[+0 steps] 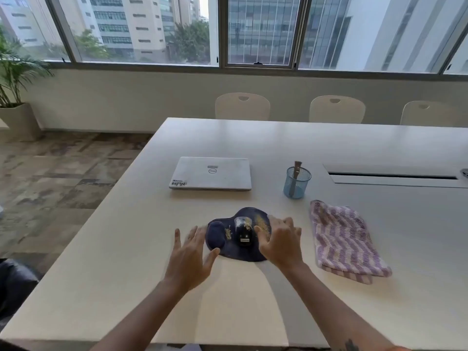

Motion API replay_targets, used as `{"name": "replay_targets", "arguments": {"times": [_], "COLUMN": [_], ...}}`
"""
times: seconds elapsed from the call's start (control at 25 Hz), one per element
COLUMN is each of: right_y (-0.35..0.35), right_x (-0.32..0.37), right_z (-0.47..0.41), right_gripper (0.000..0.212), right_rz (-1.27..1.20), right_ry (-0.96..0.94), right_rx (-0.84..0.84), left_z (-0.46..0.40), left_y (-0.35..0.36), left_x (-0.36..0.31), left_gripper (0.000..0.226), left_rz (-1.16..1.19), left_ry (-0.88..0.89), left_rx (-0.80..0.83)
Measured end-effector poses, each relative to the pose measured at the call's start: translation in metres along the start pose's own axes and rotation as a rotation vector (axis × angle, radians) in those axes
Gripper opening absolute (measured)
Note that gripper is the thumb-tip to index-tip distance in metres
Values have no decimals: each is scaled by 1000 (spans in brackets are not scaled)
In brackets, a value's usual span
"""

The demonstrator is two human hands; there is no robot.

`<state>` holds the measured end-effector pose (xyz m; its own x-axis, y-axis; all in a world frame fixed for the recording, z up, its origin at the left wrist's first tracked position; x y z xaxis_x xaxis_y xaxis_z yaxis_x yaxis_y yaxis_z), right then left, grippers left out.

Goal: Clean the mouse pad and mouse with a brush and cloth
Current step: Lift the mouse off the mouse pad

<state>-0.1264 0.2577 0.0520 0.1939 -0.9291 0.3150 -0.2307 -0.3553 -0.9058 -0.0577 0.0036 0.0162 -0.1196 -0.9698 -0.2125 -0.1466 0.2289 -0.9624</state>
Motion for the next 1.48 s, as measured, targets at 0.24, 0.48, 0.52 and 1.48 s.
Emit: {"name": "replay_targets", "arguments": {"times": [0.24,0.48,0.52,1.48], "right_y": [15,28,29,39], "right_x": [39,54,54,111], "right_z": [4,6,5,-16], "right_gripper": [76,85,85,70], "right_rz": [42,51,51,94], "right_ry": [148,244,256,243], "right_rx": [99,132,129,114], "left_z": [-5,-9,-9,-6], "left_y": [11,11,11,15], "left_x": [-4,-1,0,67], "left_gripper": [83,82,81,93], "left_rz": [-83,-59,-59,-93], "left_ry": [-53,-25,-23,-129], "left_rx": [104,127,133,164]}}
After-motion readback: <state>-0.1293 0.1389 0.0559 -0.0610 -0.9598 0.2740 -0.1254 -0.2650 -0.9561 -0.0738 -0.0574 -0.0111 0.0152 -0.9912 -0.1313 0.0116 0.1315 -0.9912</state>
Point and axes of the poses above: each hand's wrist, its own z-axis away from the middle knuckle, its own y-axis out of the palm, x = y × z, the point moved 6 cm from there along -z, towards the middle knuckle, and after that the axes turned 6 degrees about x, right-handed, at the moved point
